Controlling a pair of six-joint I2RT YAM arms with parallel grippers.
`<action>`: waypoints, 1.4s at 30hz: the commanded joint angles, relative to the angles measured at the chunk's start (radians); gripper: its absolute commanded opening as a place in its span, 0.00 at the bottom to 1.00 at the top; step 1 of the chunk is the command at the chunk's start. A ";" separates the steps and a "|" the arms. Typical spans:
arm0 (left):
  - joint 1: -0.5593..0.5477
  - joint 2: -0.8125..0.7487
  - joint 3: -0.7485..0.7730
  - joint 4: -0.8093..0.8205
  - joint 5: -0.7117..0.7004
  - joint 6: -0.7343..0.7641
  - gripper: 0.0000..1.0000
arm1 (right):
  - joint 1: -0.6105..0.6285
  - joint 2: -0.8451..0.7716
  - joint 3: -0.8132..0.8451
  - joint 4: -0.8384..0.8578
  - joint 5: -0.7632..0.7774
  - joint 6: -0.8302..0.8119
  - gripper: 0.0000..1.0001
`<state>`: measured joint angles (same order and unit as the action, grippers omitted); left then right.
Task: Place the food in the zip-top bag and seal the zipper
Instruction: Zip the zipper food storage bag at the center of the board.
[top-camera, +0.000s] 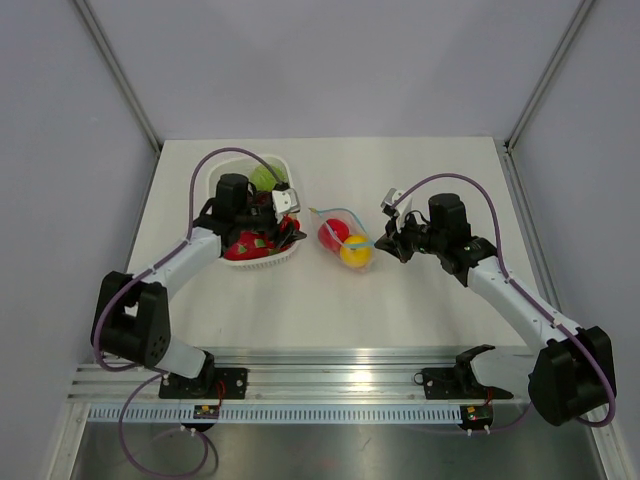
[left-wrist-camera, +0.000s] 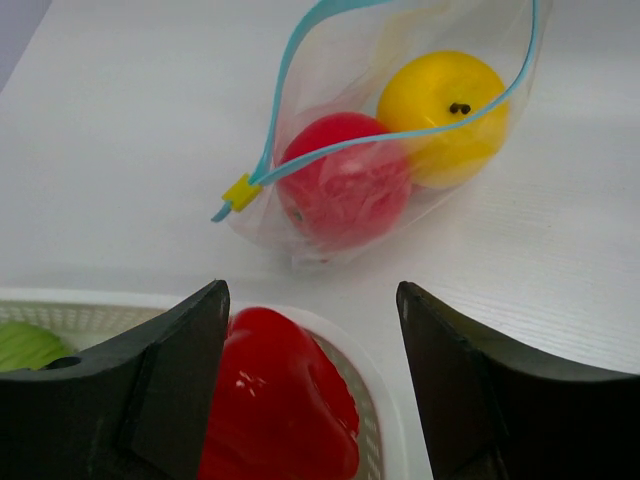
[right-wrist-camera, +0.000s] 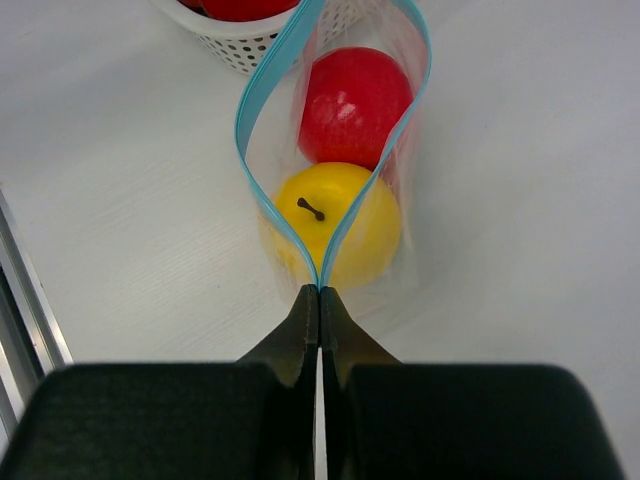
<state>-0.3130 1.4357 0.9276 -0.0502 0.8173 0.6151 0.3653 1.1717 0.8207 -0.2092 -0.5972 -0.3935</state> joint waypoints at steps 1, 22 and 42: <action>0.018 0.066 0.100 0.052 0.134 0.077 0.70 | -0.005 -0.009 0.043 0.007 -0.033 -0.013 0.00; 0.035 0.344 0.366 -0.161 0.286 0.238 0.63 | -0.005 0.005 0.064 -0.027 -0.015 -0.027 0.00; -0.009 0.330 0.384 -0.296 0.335 0.275 0.00 | -0.005 0.020 0.067 -0.024 -0.036 -0.007 0.00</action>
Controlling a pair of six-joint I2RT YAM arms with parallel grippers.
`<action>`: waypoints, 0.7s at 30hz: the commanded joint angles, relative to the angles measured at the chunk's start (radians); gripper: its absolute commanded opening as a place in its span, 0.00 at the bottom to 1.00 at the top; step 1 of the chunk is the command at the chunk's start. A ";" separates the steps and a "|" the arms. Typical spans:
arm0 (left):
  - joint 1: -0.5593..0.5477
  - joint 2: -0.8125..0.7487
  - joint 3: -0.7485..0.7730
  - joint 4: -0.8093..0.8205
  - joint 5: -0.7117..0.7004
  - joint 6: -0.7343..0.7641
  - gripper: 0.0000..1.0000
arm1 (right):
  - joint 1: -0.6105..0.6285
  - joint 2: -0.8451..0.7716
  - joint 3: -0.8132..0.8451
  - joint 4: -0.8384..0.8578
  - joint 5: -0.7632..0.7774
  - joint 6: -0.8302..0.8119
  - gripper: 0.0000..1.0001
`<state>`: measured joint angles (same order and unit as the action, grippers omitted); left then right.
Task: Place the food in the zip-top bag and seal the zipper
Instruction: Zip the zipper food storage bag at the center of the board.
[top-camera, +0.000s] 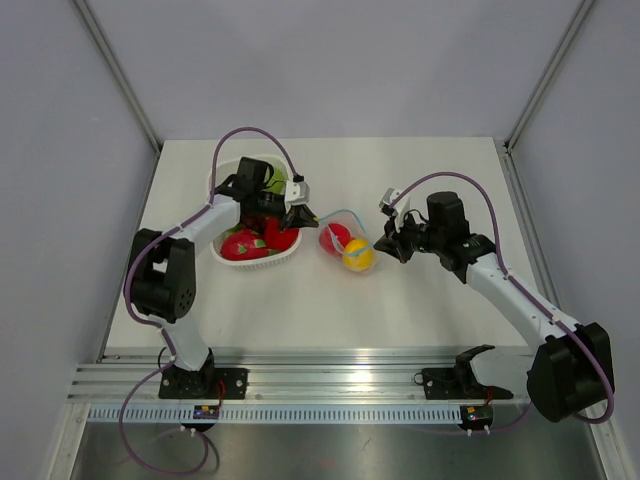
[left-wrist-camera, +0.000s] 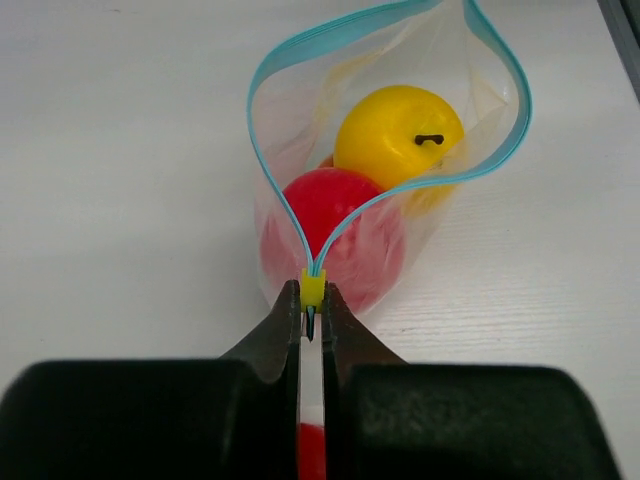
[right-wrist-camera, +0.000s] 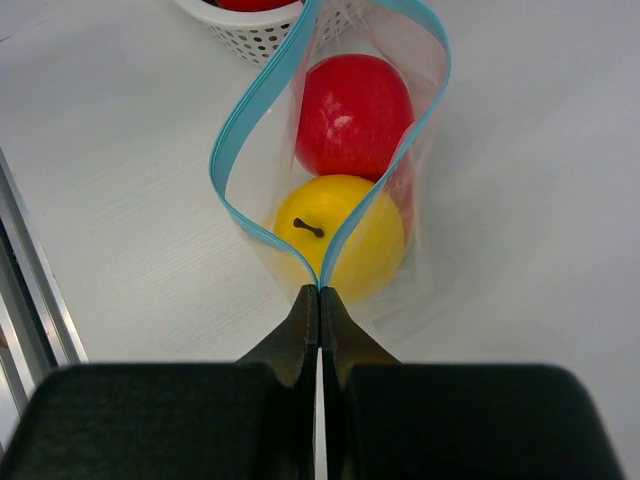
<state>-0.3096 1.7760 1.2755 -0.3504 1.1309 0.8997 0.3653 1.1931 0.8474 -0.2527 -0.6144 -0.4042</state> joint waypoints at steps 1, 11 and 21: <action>-0.014 -0.012 0.033 0.001 0.021 -0.019 0.00 | -0.006 -0.004 0.041 0.021 -0.016 0.007 0.00; -0.020 -0.107 -0.039 0.050 -0.060 -0.307 0.00 | -0.005 0.007 0.153 -0.045 0.074 0.028 0.45; -0.034 -0.182 -0.142 0.142 -0.187 -0.484 0.00 | 0.221 0.101 0.381 -0.204 0.236 -0.105 0.53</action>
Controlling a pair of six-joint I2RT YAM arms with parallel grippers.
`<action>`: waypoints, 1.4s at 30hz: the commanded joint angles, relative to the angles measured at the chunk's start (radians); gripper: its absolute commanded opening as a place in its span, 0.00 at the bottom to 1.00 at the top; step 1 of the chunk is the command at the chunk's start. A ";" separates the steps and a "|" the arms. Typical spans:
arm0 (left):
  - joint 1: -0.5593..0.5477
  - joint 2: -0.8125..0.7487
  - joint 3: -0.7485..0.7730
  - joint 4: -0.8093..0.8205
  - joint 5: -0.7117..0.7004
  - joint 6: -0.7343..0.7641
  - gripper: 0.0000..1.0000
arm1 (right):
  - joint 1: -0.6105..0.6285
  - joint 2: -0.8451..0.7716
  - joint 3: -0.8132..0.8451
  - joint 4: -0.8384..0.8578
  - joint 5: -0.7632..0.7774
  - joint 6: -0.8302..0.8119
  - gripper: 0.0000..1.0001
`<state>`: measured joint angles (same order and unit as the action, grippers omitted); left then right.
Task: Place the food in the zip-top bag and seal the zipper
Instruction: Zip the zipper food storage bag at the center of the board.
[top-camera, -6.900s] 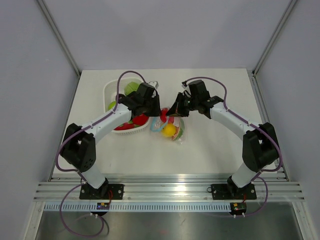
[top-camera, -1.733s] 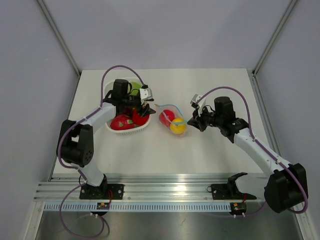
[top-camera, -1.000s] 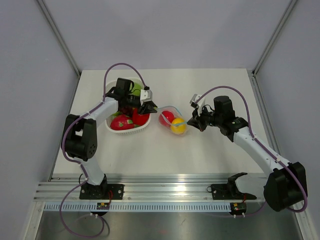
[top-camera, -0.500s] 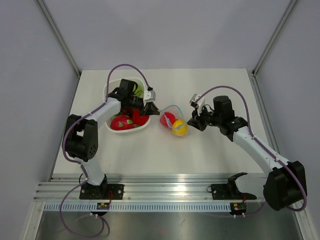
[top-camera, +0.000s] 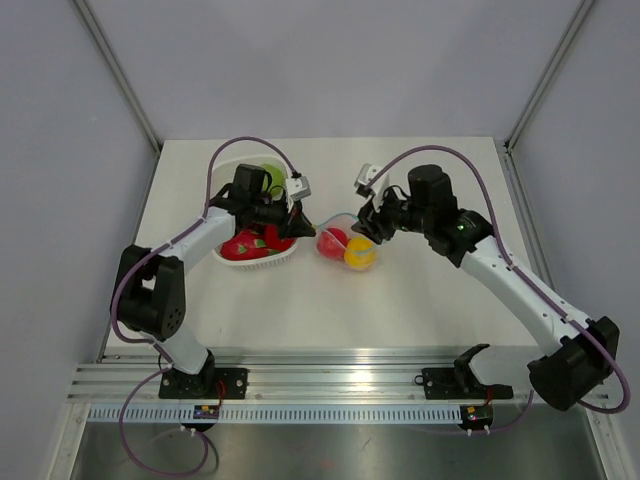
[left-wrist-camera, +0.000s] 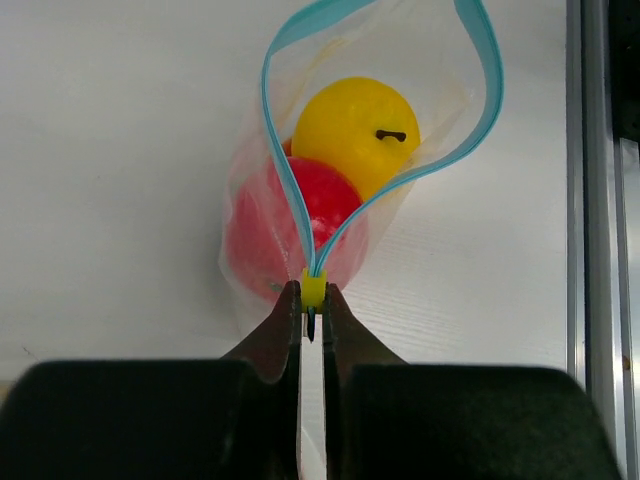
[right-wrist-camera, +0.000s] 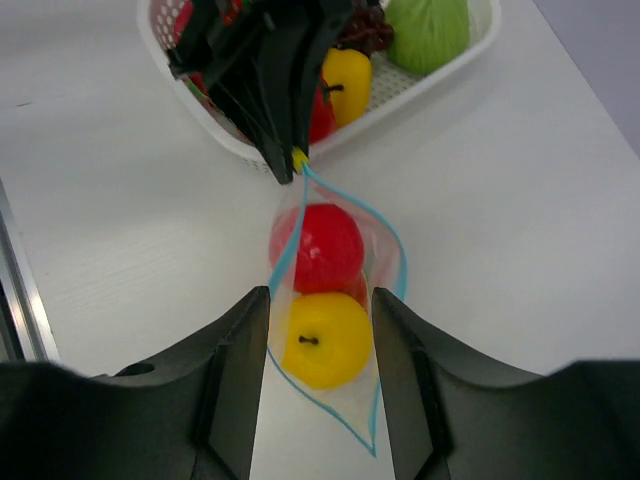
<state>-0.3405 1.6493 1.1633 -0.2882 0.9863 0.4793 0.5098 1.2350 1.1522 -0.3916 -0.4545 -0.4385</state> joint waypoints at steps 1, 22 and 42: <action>-0.003 -0.060 -0.036 0.084 -0.044 -0.064 0.00 | 0.100 0.076 0.093 -0.061 0.085 -0.074 0.53; -0.002 -0.085 -0.083 0.162 0.032 -0.087 0.00 | 0.168 0.343 0.184 0.077 0.036 -0.184 0.56; 0.024 -0.086 -0.102 0.204 0.101 -0.105 0.00 | 0.168 0.440 0.216 0.128 -0.065 -0.212 0.43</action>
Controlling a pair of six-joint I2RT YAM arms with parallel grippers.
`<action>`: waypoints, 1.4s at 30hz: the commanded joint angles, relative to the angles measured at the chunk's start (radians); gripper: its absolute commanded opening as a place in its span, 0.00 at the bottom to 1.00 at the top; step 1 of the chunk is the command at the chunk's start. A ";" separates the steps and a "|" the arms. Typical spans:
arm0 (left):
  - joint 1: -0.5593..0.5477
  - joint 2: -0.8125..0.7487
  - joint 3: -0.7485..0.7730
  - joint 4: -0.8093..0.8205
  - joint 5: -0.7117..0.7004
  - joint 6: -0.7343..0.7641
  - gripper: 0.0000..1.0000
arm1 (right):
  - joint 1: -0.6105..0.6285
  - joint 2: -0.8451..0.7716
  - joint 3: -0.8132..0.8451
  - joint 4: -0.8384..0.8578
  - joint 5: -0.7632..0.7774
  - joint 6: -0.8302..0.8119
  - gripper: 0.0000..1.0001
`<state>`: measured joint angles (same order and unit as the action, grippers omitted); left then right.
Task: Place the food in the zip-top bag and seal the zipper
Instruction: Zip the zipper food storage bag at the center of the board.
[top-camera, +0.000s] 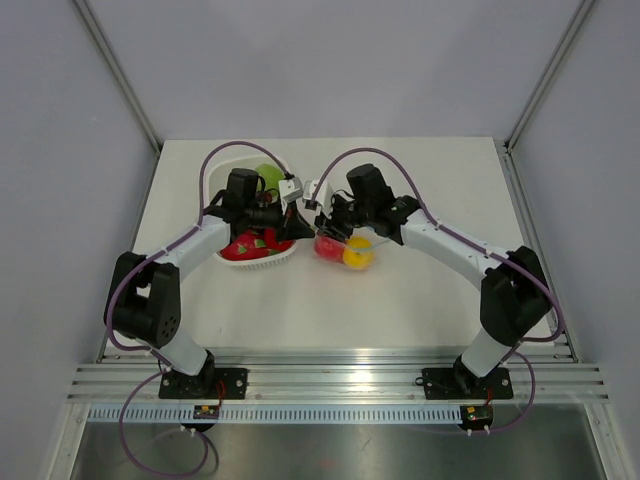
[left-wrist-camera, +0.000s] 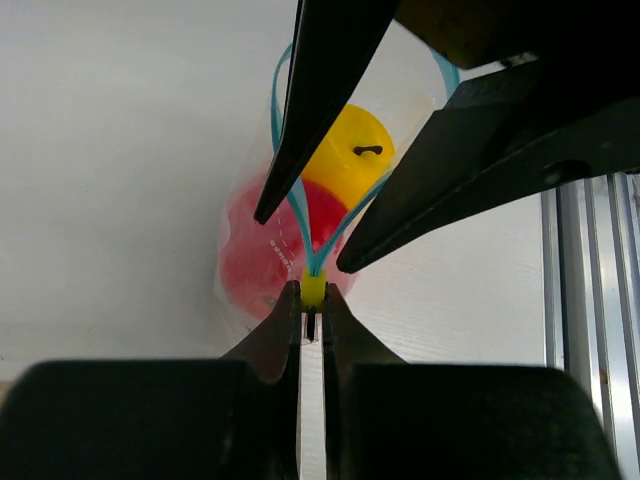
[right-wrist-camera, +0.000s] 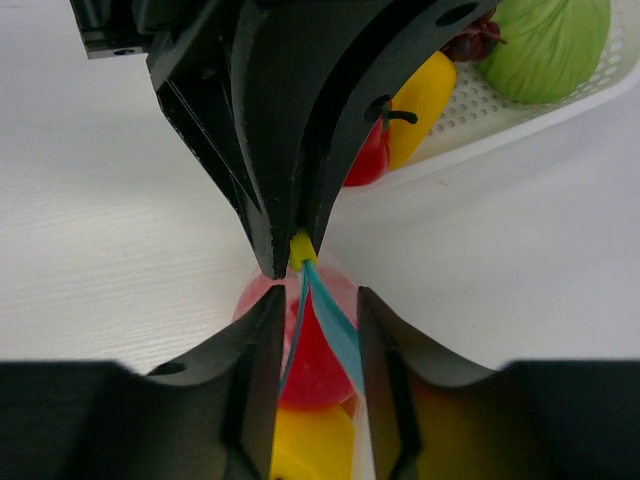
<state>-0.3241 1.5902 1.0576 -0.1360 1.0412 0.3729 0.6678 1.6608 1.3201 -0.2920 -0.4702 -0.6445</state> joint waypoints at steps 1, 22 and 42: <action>0.010 -0.029 0.004 0.052 0.048 0.000 0.00 | 0.010 0.019 0.053 0.024 -0.050 -0.006 0.37; 0.039 -0.023 -0.016 0.062 0.088 0.012 0.33 | -0.008 -0.078 -0.064 0.085 -0.097 0.054 0.00; 0.039 -0.035 -0.033 0.104 0.148 0.005 0.00 | -0.010 -0.078 0.017 -0.002 -0.153 0.046 0.33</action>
<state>-0.2897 1.5845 1.0252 -0.1009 1.1492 0.3672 0.6598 1.6234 1.2766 -0.2874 -0.5709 -0.5880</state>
